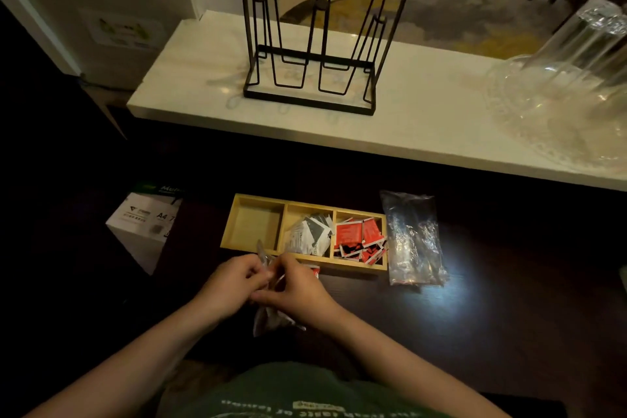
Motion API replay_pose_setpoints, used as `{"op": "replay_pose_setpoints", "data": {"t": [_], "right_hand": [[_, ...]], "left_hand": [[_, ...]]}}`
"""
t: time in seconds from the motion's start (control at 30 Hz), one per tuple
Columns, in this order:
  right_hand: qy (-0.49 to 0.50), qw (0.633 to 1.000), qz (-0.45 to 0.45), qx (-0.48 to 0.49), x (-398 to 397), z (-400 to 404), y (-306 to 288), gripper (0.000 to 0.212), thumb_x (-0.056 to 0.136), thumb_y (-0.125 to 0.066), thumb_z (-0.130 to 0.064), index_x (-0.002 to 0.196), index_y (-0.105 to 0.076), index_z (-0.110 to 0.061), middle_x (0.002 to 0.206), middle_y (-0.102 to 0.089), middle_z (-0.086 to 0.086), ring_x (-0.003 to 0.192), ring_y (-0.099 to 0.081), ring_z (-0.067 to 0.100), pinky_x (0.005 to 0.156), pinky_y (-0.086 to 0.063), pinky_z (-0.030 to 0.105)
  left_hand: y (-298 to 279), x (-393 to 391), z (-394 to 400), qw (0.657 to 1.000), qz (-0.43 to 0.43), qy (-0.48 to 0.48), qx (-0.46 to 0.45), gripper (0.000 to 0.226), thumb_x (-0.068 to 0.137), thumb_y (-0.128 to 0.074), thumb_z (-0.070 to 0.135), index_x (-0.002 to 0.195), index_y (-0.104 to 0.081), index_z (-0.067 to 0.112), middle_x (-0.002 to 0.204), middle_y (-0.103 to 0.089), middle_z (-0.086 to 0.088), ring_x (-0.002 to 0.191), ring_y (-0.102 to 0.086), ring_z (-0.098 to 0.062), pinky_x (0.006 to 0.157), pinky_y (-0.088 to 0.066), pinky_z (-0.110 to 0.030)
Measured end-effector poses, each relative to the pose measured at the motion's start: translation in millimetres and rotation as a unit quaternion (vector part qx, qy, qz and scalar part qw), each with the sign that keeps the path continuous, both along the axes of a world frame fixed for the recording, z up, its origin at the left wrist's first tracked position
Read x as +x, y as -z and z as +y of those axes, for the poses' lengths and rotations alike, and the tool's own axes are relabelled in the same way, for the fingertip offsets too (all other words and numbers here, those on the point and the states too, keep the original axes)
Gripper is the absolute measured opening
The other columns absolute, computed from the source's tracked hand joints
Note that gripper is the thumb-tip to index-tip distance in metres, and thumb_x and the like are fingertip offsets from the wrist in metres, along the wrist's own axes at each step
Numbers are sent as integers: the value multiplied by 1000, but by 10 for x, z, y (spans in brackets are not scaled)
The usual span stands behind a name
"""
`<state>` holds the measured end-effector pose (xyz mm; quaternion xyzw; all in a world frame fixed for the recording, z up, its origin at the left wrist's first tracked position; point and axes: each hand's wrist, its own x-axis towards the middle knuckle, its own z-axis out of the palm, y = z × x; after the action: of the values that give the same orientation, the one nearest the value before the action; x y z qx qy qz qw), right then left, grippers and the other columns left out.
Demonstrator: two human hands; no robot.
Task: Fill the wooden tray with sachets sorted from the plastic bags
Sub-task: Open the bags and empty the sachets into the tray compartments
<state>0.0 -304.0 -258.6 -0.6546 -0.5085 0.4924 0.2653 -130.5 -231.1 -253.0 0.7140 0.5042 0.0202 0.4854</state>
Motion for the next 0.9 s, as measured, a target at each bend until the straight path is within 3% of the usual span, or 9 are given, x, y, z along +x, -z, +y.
{"op": "replay_pose_setpoints", "data": {"t": [0.13,0.2,0.33,0.43,0.53,0.6,0.77,0.83,0.9], "right_hand": [[41,999,-28,19,54,-13,-26,24,84,-69,-20,101,-52,-19,81,-51,-17,70,-50,-7,57,-40,1],[51,998,-30,17,101,-14,-77,23,85,-67,-18,106,-60,-12,78,-52,-17,70,-51,-7,60,-43,2],[69,995,65,-11,230,-39,-143,18,86,-67,-10,104,-68,-9,81,-68,0,72,-67,13,69,-57,22],[83,991,106,-16,264,-77,-186,13,88,-64,-6,89,-70,-17,75,-68,-2,66,-67,13,66,-58,23],[82,996,20,4,237,-80,-208,25,89,-63,-12,73,-61,-31,68,-64,-8,58,-64,5,62,-57,22],[79,996,-35,24,222,-68,-207,18,90,-62,-16,74,-61,-25,67,-64,-5,57,-65,8,60,-57,25],[81,997,19,-3,295,-24,-204,12,89,-63,-10,86,-70,0,71,-70,14,54,-65,13,55,-59,25],[77,997,22,-6,333,-28,-204,14,89,-64,-10,89,-70,2,76,-72,20,54,-65,12,55,-58,24],[67,998,6,1,336,-44,-215,13,88,-64,-12,87,-69,0,71,-71,14,54,-66,11,56,-58,24]], "left_hand": [[-70,183,-102,998,13,-7,58,30,84,-65,25,60,-48,23,62,-56,6,57,-52,-6,51,-35,-21],[-99,200,-91,999,-12,-20,32,28,83,-67,25,60,-51,21,62,-62,2,54,-56,-9,49,-43,-21],[-104,142,-42,991,-78,-74,-82,20,83,-67,18,66,-58,13,69,-65,-5,61,-62,-11,49,-52,-25],[-102,126,-43,986,-90,-77,-119,18,83,-66,18,69,-60,10,71,-67,-6,65,-64,-11,50,-54,-26],[-125,159,-75,983,-105,-83,-125,17,86,-63,18,72,-59,8,72,-66,-6,66,-65,-11,53,-55,-28],[-155,188,-98,984,-113,-80,-109,19,88,-59,17,73,-55,8,71,-64,-6,64,-64,-11,52,-55,-26],[-208,189,-110,993,-86,-40,-71,19,92,-54,17,76,-50,6,74,-61,-8,69,-61,-17,49,-53,-24],[-231,177,-110,995,-78,-18,-67,19,92,-54,17,74,-49,10,76,-59,-8,69,-61,-18,49,-53,-24],[-255,181,-106,995,-71,3,-63,20,92,-53,17,74,-48,13,78,-58,-7,70,-61,-18,50,-54,-25]]}}
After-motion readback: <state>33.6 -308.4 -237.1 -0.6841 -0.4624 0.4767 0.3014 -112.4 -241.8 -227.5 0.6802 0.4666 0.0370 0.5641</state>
